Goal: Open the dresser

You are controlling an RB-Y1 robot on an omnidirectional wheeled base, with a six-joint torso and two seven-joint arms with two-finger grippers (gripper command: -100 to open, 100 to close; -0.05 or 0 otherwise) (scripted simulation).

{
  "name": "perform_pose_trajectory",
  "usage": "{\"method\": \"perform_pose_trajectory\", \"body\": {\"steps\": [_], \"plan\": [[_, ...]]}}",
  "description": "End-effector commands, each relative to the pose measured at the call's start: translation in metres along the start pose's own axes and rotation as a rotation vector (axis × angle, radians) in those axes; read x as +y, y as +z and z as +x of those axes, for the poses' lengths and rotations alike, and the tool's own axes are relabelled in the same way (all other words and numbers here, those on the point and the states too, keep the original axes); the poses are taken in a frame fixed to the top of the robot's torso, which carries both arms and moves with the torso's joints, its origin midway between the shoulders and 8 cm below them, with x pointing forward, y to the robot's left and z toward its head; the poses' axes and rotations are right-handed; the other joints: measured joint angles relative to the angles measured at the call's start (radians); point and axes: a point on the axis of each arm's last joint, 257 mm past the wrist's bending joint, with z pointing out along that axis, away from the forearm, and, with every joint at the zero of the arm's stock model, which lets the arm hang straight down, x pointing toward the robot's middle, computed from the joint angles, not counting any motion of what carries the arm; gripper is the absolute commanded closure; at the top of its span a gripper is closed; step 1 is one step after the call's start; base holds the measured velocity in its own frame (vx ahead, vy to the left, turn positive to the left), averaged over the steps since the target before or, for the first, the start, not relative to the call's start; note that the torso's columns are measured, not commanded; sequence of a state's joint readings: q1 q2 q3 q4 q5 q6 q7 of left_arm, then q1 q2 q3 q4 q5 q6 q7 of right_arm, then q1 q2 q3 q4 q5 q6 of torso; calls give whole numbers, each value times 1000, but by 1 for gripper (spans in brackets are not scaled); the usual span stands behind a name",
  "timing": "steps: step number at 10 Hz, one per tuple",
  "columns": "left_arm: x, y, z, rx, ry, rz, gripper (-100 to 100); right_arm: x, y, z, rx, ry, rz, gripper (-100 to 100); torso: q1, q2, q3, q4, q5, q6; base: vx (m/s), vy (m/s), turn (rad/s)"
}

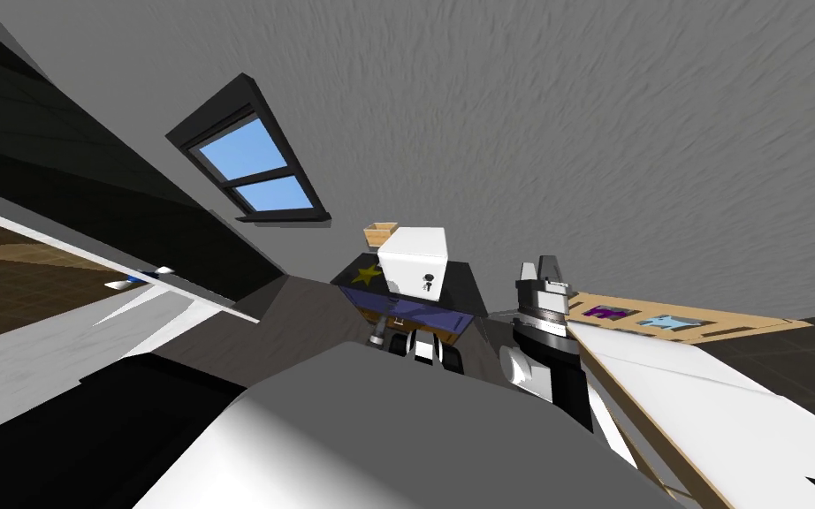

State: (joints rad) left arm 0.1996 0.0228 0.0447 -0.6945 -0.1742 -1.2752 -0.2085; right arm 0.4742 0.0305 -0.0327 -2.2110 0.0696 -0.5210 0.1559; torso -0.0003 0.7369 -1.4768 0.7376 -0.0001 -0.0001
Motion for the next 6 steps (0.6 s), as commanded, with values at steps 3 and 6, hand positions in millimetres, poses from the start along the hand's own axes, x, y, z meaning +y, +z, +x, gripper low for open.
{"method": "perform_pose_trajectory", "body": {"steps": [3,6], "plan": [[-7,-20,-12,-16,11,1,100,0,0,0,0,0,0,0,0,1,1,1,0,0,33,-8,-94],[-1,-20,-39,18,75,5,-100,0,0,0,0,0,0,0,0,2,2,1,0,0,-9,-14,0]]}}
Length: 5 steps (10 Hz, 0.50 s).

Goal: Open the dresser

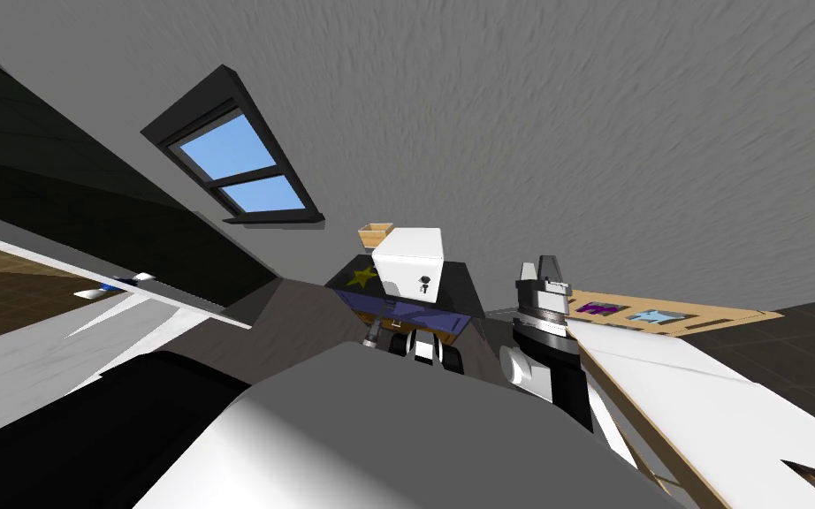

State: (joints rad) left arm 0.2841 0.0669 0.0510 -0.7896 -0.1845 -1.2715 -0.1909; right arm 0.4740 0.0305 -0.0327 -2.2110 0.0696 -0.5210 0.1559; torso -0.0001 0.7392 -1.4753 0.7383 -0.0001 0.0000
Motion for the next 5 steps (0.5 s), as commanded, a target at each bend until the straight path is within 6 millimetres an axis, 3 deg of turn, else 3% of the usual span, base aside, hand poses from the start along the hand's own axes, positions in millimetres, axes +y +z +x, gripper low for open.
{"method": "perform_pose_trajectory", "body": {"steps": [1,5], "plan": [[3,3,-19,25,45,4,-100,0,0,0,0,0,0,0,0,0,0,0,0,0,-26,-35,3],[2,23,-22,25,41,3,-100,0,0,0,0,0,0,0,-1,0,0,0,0,0,-56,-62,2]]}}
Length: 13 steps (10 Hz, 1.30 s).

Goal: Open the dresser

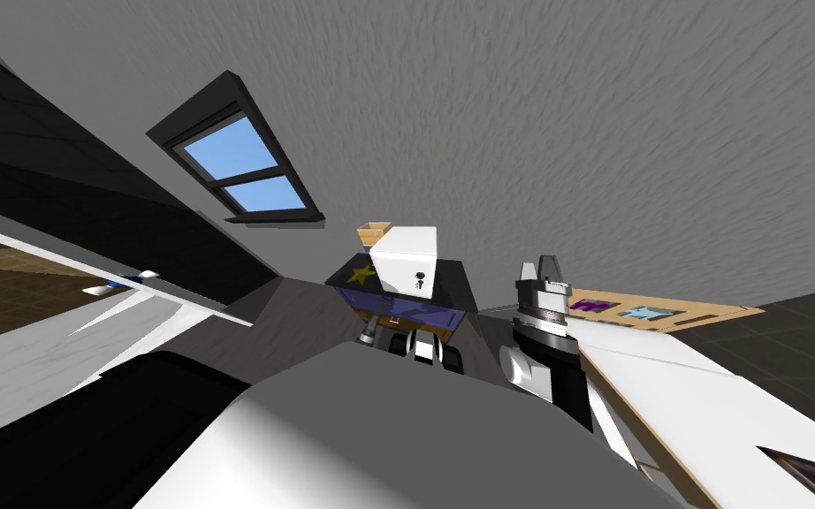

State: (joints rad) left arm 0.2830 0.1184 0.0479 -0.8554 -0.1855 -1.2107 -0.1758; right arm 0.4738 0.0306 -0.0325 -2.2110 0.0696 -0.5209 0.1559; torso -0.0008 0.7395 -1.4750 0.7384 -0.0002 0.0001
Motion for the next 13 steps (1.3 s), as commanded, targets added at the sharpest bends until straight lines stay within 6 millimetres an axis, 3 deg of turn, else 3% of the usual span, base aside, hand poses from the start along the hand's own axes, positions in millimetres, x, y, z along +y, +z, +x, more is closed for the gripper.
{"method": "perform_pose_trajectory", "body": {"steps": [1,3,4,8,9,10,13], "plan": [[-1,15,1,-5,-14,-5,-100,0,0,0,0,0,0,0,1,-1,-1,0,0,0,-55,-57,4],[-6,23,16,-27,-60,-10,-100,0,0,0,0,0,0,0,0,-3,-2,-1,0,0,-42,-60,1],[-5,22,12,-21,-48,-7,-100,0,0,0,0,0,0,0,1,-3,-2,-1,0,0,-13,-20,0],[-4,53,-2,-22,-47,-9,-100,0,0,0,0,0,0,0,0,-2,-1,0,0,0,-1,-29,-3],[-5,49,1,-22,-48,-7,-100,0,0,0,0,0,0,0,1,-1,-1,0,0,0,1,-13,-1],[-4,40,4,-22,-48,-9,100,0,0,0,0,0,0,0,2,-1,-1,0,0,0,3,16,4],[-5,22,13,-22,-50,-9,100,0,0,0,0,0,0,0,0,1,0,1,-1,0,1,33,1]]}}
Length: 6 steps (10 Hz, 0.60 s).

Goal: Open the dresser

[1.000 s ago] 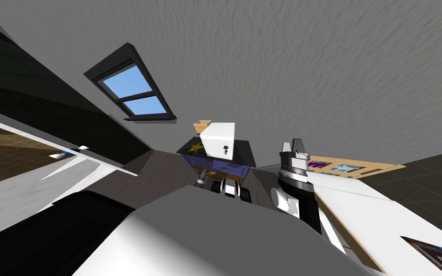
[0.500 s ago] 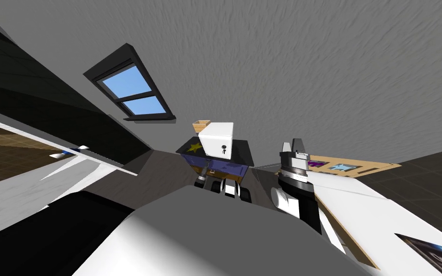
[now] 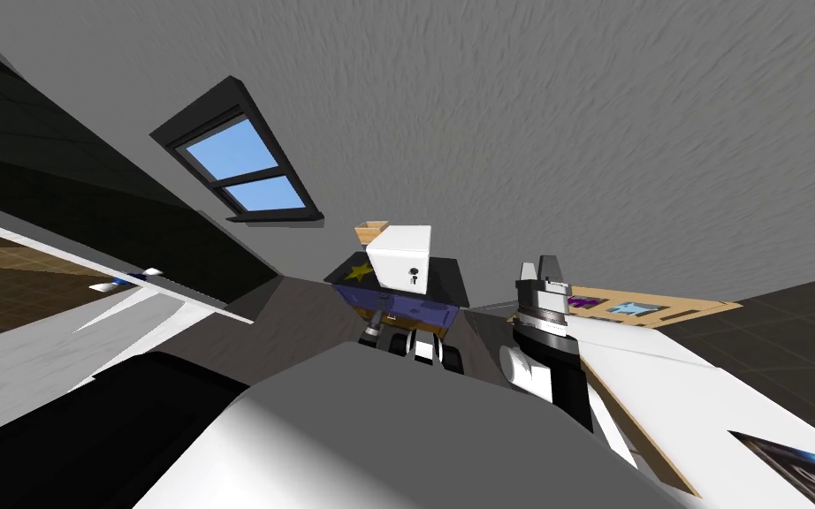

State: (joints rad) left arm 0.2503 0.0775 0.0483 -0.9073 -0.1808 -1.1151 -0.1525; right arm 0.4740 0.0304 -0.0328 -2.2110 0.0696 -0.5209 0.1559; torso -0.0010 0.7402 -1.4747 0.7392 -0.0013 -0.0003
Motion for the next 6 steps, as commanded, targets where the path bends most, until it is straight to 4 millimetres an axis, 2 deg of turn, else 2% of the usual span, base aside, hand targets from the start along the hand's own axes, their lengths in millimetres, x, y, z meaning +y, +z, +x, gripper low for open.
{"method": "perform_pose_trajectory", "body": {"steps": [1,5,6], "plan": [[-1,-5,3,0,-1,3,100,0,0,0,0,0,0,0,1,-1,0,-1,0,0,-5,9,-1],[-4,13,-15,9,2,8,100,0,0,0,0,0,0,0,-3,6,3,3,-1,0,-184,-43,24],[0,6,-12,11,1,-8,100,0,0,0,0,0,0,0,-3,5,2,4,-3,0,-96,-12,11]]}}
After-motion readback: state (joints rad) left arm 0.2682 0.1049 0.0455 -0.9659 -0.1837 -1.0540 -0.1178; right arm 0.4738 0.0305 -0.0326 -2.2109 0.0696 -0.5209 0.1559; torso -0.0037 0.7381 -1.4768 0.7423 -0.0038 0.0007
